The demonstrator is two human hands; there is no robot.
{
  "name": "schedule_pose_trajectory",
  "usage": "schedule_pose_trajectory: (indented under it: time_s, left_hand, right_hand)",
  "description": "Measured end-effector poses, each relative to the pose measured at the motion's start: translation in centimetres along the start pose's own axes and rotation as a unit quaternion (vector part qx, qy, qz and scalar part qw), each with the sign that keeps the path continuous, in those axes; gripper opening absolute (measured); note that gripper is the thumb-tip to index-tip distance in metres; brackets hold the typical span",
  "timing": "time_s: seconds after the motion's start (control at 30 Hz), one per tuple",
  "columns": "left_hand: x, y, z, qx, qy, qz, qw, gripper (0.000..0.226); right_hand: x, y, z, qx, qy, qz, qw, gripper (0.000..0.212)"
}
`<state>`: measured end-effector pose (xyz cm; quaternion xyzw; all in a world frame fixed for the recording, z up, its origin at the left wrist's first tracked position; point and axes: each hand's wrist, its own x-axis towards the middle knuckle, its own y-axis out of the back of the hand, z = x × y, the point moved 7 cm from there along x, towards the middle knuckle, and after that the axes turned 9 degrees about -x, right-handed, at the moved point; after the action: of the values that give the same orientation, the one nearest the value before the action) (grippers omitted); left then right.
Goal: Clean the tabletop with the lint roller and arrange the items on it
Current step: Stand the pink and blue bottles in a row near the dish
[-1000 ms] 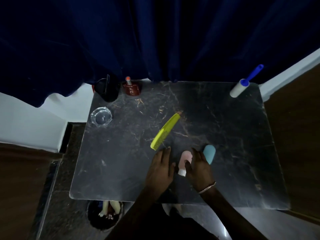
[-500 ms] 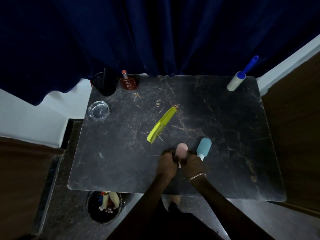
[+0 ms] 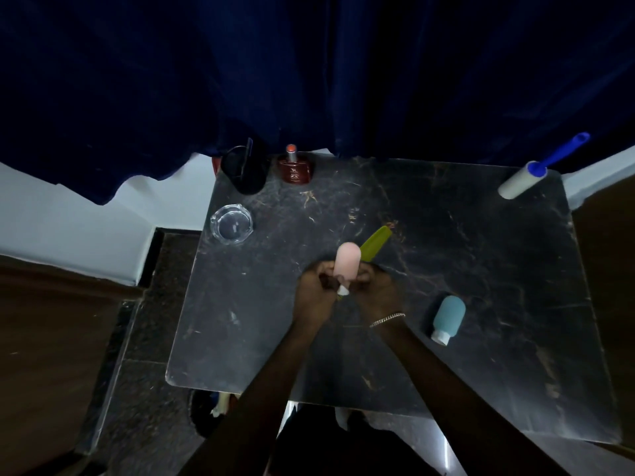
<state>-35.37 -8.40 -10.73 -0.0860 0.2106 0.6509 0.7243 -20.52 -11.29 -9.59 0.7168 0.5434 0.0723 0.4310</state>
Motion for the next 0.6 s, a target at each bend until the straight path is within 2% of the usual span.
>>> schedule_pose_trajectory:
  time_s: [0.1,0.17,0.3,0.43,0.5,0.6]
  left_hand:
    - [3.3,2.9,1.6,-0.019,-0.022,0.013,0.999,0.022]
    - [5.8,4.7,2.5,-0.007,-0.033,0.019,0.999,0.024]
    - [10.4,7.1,3.9,0.016,-0.043,0.031,0.998,0.023]
    - [14.3,8.3,5.0,0.04,-0.06,0.037,0.997,0.026]
    - [15.6,8.6,5.2,0.058,-0.071,0.038,0.995,0.027]
    - [17.5,9.0,5.1,0.068,-0.075,0.036,0.994,0.029]
  right_hand:
    - [3.0,-1.6,-4.1,-0.005,0.024,-0.012,1.0,0.033]
    - [4.9,-2.1,-6.9,-0.007,0.053,0.009,0.999,0.026]
    - [8.1,-3.7,-11.1,-0.05,0.088,0.032,0.994,0.029]
    - [11.6,-5.6,-13.4,-0.107,0.109,0.058,0.987,0.02]
    - [13.1,-6.7,-13.7,-0.091,0.106,0.039,0.989,0.029]
    - [15.1,-8.0,-13.9,-0.07,0.094,0.023,0.993,0.026]
